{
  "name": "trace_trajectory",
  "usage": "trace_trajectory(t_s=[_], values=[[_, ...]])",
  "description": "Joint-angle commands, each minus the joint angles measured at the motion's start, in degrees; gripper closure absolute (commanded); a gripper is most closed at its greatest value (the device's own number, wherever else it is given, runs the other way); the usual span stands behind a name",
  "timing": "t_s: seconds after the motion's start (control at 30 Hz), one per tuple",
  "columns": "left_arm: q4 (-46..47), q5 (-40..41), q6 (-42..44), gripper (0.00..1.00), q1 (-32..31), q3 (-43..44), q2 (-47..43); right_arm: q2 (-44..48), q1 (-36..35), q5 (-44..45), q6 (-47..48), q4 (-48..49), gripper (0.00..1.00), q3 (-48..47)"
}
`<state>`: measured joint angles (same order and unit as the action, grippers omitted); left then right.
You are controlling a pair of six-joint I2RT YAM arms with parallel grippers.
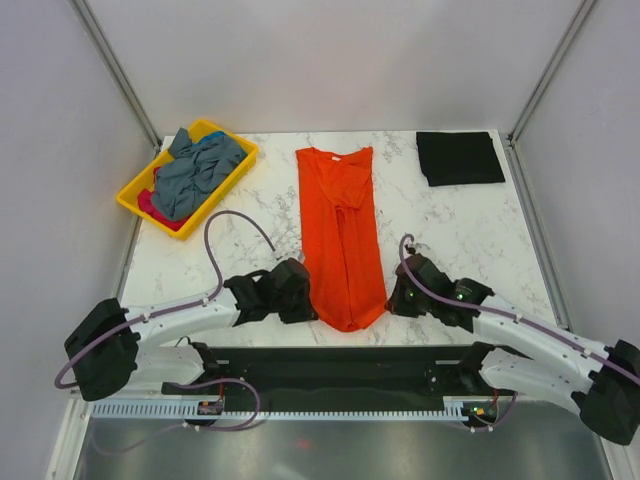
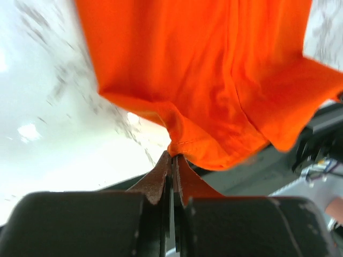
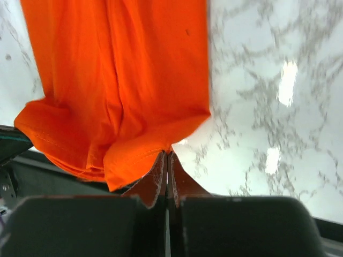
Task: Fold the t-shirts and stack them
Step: Fold the tshirt
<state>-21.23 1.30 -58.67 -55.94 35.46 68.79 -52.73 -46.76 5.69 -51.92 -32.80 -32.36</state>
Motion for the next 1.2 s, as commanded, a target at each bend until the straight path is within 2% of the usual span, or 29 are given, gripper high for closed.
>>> trace_trajectory(t_s=[0.0, 0.13, 0.3, 0.4, 0.77, 1.17], values=[[-1.62, 0.20, 5.75, 0.98, 5.22, 4.51, 2.48, -6.58, 0.09, 6.95, 7.44, 0.72, 1.00, -9.18], [-1.62, -3.75, 10.50, 0.98, 13.12, 9.79, 7.57, -18.95, 1.85, 9.25, 14.12, 2.99, 1.00, -17.11], [-1.62, -6.75, 15.25, 0.98, 21.29, 17.88, 14.60, -29.96, 5.89, 8.90, 21.06, 3.97, 1.00, -28.62], [-1.70, -9.02, 17.62, 0.98, 24.20, 23.41, 22.14, -36.38, 8.96, 7.06, 24.05, 4.14, 1.00, -34.76], [-5.57, -10.79, 22.02, 0.98, 30.80, 43.44, 37.80, -51.67, 18.63, -0.15, 29.59, 4.06, 1.00, -50.24], [-8.12, -12.02, 23.52, 0.98, 34.32, 55.23, 47.39, -61.70, 23.12, -5.08, 32.67, 3.79, 1.00, -60.27]])
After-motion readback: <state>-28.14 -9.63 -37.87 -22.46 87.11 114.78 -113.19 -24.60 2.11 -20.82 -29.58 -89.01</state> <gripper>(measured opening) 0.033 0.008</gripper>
